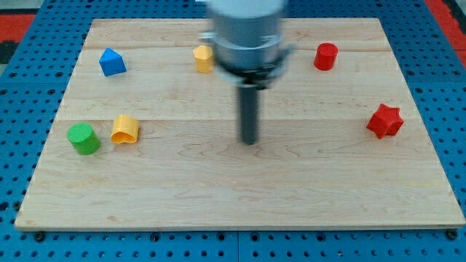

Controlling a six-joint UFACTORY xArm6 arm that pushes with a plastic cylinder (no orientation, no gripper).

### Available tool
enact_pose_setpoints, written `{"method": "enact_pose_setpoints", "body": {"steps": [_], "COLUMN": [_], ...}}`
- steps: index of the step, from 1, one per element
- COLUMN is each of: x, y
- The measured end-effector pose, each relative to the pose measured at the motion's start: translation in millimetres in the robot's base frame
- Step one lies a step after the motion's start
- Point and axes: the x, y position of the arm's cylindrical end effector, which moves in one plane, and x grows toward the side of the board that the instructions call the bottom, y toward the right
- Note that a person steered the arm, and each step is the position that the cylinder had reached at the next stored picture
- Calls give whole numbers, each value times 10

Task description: Slide the hexagon diagonally to the top

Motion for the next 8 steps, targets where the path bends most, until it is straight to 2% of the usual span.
{"method": "enact_pose_setpoints", "body": {"steps": [1, 2, 3, 4, 5, 6, 7, 8], "x": [-815, -735, 77, -320, 391, 670, -43, -1466], "y": [838, -18, 56, -966, -991, -842, -918, -1014]}}
